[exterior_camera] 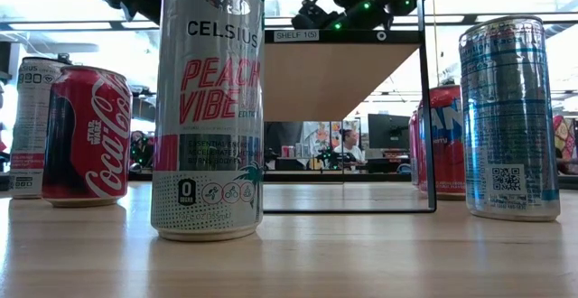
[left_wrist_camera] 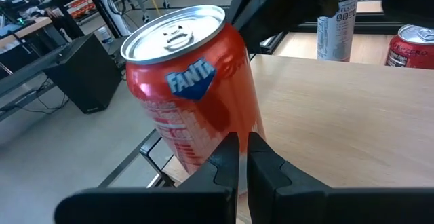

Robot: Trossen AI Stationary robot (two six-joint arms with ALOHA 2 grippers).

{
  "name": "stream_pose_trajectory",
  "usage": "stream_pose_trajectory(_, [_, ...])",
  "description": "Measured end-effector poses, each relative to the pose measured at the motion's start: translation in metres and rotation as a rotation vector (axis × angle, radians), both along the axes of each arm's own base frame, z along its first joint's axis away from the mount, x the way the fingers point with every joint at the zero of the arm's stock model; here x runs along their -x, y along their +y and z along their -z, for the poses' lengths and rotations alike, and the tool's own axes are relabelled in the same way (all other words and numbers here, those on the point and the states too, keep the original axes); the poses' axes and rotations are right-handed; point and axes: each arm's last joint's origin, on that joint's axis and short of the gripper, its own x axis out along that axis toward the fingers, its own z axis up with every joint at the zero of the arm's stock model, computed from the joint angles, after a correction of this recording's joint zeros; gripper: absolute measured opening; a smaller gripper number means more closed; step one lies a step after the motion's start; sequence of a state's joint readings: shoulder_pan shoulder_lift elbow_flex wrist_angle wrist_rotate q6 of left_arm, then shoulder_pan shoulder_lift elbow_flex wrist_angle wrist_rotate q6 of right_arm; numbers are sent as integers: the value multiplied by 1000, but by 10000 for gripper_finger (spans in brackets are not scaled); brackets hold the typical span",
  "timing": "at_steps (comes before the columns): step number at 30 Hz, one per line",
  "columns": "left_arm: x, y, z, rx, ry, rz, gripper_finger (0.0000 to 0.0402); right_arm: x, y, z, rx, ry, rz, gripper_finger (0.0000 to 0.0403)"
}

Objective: Place canned beverage on shelf
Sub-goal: Put the top left orange soda can on the shelf

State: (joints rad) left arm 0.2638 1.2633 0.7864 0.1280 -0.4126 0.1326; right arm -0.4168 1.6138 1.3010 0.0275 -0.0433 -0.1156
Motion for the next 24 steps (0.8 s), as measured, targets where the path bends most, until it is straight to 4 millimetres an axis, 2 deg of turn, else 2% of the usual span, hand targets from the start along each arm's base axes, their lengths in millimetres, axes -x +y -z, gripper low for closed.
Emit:
stream_pose_trajectory(11, [0,0,0,0,1,0,0,2,1,1,-15,21,-12,11])
stream_pose_trajectory(15, [0,0,0,8,-1,-1,0,5,0,-2,-2,25,48,11])
stream_pose_trajectory(19, [3,-2,2,42,26,-7,0,7,-5,-6,40,8,95,11])
stream_pose_trajectory(24, [4,-2,3,45,30,-11,0,0,-14,3,63,-7,100,11])
